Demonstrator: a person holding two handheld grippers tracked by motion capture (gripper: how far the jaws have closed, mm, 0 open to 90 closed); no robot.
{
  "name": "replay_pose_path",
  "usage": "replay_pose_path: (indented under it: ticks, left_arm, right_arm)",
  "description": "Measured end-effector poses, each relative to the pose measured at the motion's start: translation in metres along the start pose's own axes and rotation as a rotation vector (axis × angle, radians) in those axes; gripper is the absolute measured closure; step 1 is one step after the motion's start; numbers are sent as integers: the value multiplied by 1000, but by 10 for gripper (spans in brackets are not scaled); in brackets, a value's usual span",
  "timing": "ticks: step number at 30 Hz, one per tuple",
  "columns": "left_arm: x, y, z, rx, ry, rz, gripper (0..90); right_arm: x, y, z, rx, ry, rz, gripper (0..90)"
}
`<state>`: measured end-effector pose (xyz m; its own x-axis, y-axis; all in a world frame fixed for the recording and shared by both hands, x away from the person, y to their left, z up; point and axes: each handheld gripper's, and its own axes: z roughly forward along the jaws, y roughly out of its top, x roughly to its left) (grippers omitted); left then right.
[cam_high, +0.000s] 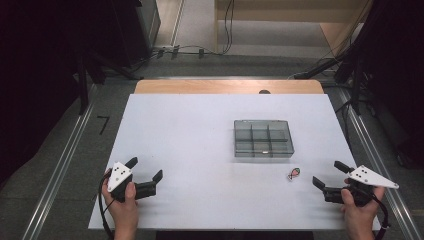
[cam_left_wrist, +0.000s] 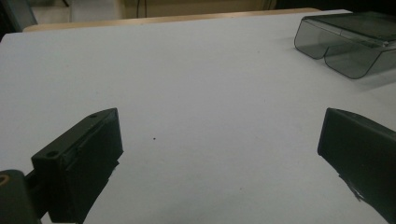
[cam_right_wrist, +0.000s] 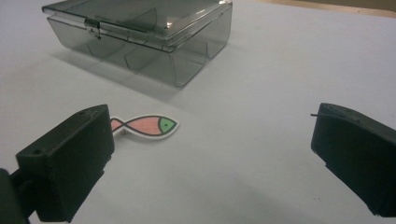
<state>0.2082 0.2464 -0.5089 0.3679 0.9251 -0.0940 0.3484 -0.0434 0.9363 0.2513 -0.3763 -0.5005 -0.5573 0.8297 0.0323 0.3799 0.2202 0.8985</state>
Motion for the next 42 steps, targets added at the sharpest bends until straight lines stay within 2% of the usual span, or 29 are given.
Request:
replay_pose_path:
  ticks: [3, 7, 11, 18, 23, 25, 29, 32, 35, 38, 42]
  left_arm:
    - [1, 1, 2, -8, -6, -9, 0]
    - [1, 2, 7, 13, -18, -7, 0]
    - [-3, 3, 11, 27, -27, 31, 0]
    - [-3, 5, 14, 28, -51, 39, 0]
    - [-6, 7, 13, 25, -51, 44, 0]
    - [-8, 8, 12, 20, -52, 32, 0]
    - [-13, 9, 13, 20, -50, 44, 0]
    - [-18, 12, 12, 7, -54, 27, 0]
    - [-24, 15, 11, 3, -53, 45, 0]
    - [-30, 19, 11, 6, -57, 82, 0]
    - [-33, 25, 13, -9, -72, 67, 0]
  right_arm:
    - [1, 0, 0, 1, -11, 9, 0]
    - [3, 1, 3, 9, -18, -8, 0]
    - [2, 2, 3, -2, -25, -7, 0]
    - [2, 5, 1, -8, -34, 10, 0]
    - [2, 7, 0, -20, -40, 21, 0]
    - [3, 11, 1, -35, -38, 9, 0]
    - [5, 15, 3, -47, -33, 3, 0]
    - [8, 20, 3, -52, -15, -4, 0]
    - [10, 28, 3, -57, -9, -7, 0]
    - [11, 39, 2, -74, -3, -16, 0]
    - [10, 48, 6, -78, -2, -15, 0]
